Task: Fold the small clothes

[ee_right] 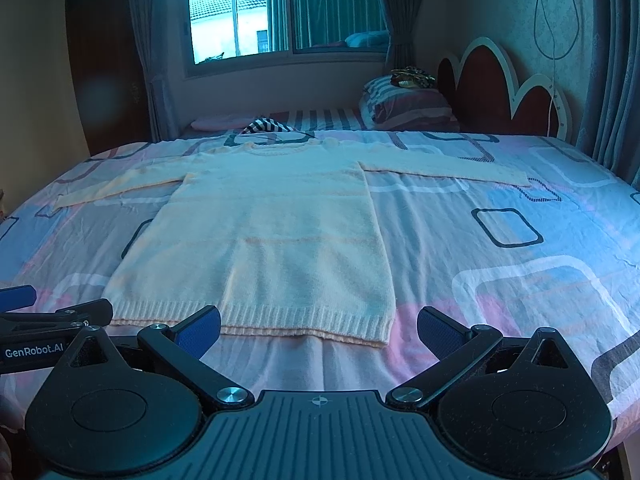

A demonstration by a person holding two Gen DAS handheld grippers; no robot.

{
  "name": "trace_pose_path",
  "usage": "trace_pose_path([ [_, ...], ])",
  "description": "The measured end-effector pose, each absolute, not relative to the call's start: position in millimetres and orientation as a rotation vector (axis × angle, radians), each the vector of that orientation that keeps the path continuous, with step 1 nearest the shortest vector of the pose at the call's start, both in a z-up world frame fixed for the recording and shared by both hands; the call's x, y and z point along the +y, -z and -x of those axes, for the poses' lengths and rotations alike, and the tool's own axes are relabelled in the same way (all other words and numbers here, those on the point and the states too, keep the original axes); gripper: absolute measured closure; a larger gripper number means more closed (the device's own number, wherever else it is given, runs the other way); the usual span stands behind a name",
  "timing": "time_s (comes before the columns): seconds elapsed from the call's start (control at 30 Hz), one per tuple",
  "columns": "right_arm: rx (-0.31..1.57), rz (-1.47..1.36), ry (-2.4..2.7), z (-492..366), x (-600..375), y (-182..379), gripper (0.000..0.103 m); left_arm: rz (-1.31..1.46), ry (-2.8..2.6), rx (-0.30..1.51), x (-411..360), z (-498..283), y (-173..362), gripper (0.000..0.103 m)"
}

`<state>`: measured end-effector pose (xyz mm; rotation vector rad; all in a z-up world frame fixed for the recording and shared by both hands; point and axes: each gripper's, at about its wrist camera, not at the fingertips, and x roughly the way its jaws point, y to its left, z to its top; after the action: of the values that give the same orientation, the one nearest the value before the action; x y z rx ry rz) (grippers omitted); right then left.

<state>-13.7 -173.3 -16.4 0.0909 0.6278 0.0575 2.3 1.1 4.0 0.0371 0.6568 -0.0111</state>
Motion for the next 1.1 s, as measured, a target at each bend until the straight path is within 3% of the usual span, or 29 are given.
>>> trace_pose_path([
  [1.1, 0.615, -0.082, -0.065, 14.9, -167.8, 13.2, 0.0, -0.026, 0.0, 0.655, 4.5, 1.5, -6.1, 0.001],
])
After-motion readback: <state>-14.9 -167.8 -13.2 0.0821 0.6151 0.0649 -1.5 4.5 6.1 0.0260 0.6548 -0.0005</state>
